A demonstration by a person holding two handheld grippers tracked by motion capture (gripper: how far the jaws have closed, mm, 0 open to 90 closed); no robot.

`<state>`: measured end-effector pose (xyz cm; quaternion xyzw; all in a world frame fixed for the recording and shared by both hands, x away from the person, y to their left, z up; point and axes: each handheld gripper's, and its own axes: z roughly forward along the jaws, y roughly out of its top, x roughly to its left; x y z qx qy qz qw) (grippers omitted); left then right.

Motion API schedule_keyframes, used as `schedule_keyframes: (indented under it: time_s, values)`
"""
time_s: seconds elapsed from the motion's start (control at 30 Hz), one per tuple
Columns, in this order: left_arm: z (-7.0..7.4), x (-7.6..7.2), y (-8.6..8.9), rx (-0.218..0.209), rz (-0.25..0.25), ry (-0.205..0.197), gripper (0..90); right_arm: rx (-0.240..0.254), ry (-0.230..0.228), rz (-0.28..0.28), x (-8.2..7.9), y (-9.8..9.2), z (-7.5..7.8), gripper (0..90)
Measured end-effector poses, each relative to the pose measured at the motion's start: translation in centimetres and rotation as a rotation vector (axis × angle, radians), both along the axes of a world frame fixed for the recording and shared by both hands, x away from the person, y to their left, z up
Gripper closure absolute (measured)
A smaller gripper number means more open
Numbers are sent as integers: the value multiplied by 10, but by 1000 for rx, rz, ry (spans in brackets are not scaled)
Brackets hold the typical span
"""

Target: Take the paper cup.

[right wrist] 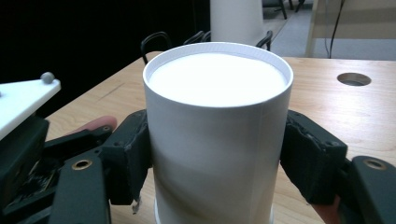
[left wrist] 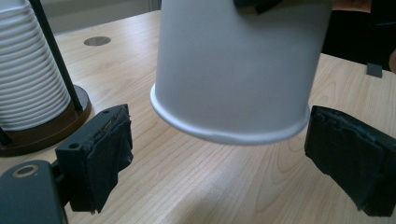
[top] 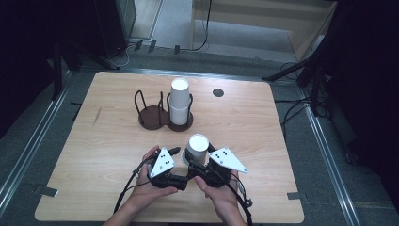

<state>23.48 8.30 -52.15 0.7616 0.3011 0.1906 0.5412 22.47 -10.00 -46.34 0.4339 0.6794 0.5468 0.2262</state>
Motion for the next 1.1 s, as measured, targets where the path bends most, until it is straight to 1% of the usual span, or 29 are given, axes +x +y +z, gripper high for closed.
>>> schedule_keyframes:
  time_s: [0.07, 0.1, 0.13, 0.2, 0.3, 0.37, 0.53, 0.67, 0.73, 0.8, 0.83, 1.0, 1.03, 1.1]
  values:
    - [0, 0, 0, 1, 2, -5, 97, -3, 1, 15, -1, 2, 0, 304]
    - [0, -1, 0, 0, 4, -6, 133, -2, 2, 19, -1, 3, -1, 304]
    - [0, -1, 0, -1, 4, -6, 140, 3, 10, 24, -1, 4, -1, 304]
    - [0, -1, -1, 1, 4, -10, 141, -1, 10, 33, -1, 5, -2, 303]
    - [-1, -1, -1, 6, 2, -12, 144, -5, 16, 35, -1, 5, -3, 301]
    - [-1, 0, -1, 6, 2, -11, 150, 1, 21, 36, 0, 5, -3, 299]
    - [0, -1, -2, -4, 2, -2, 177, 10, 30, 33, 0, 3, -2, 287]
    - [1, -1, -3, -14, 5, 4, 203, 22, 27, 33, 1, 0, -1, 275]
    - [1, -2, -3, -18, 2, 9, 212, 25, 36, 27, 2, 0, -2, 266]
    - [1, -2, -4, -22, 4, 6, 221, 11, 44, 12, 2, 1, -2, 254]
    - [1, -2, -3, -23, 3, 7, 226, 4, 49, 30, 2, 3, -4, 238]
    - [1, -1, -2, -30, 11, 1, 236, -13, 46, 38, 2, 6, -6, 225]
    - [2, -1, -2, -36, 10, 2, 238, -14, 51, 40, 2, 6, -6, 218]
    - [2, -2, -2, -32, 12, -1, 259, -20, 60, 38, 3, 7, -9, 199]
